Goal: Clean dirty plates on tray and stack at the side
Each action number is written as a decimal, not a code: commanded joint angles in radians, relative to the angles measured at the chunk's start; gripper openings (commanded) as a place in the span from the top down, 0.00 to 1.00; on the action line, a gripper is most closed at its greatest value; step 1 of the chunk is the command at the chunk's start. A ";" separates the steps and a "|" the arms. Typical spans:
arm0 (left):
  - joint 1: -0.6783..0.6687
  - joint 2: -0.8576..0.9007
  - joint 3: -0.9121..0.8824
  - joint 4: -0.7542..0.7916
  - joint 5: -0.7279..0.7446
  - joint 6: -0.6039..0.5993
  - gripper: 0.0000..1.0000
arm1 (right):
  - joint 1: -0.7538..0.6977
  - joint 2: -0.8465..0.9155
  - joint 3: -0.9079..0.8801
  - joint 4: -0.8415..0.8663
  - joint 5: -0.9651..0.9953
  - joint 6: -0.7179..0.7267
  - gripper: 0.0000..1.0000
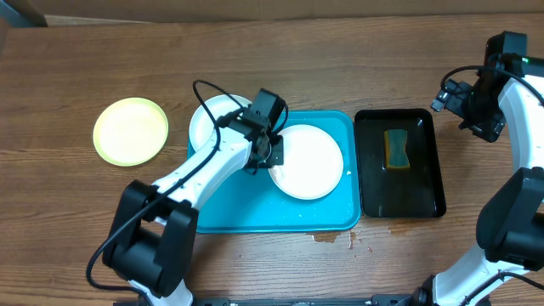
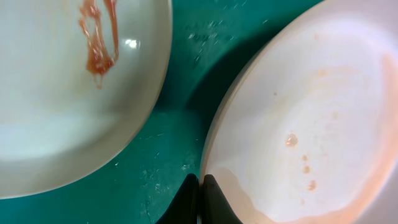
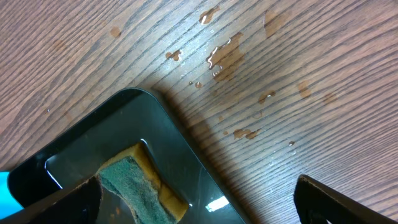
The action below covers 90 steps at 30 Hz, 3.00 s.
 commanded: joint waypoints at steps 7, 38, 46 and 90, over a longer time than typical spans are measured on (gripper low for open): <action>-0.006 -0.053 0.206 -0.112 -0.042 0.045 0.96 | 0.001 -0.025 0.010 0.003 -0.005 0.004 0.00; -0.426 -0.047 0.314 0.109 -0.543 0.135 0.96 | 0.001 -0.025 0.010 0.003 -0.005 0.004 0.00; -0.541 -0.047 0.314 0.194 -0.685 0.319 0.96 | 0.001 -0.025 0.010 0.003 -0.005 0.004 0.00; -0.717 -0.047 0.314 0.557 -1.093 0.826 0.96 | 0.001 -0.025 0.010 0.003 -0.005 0.004 0.00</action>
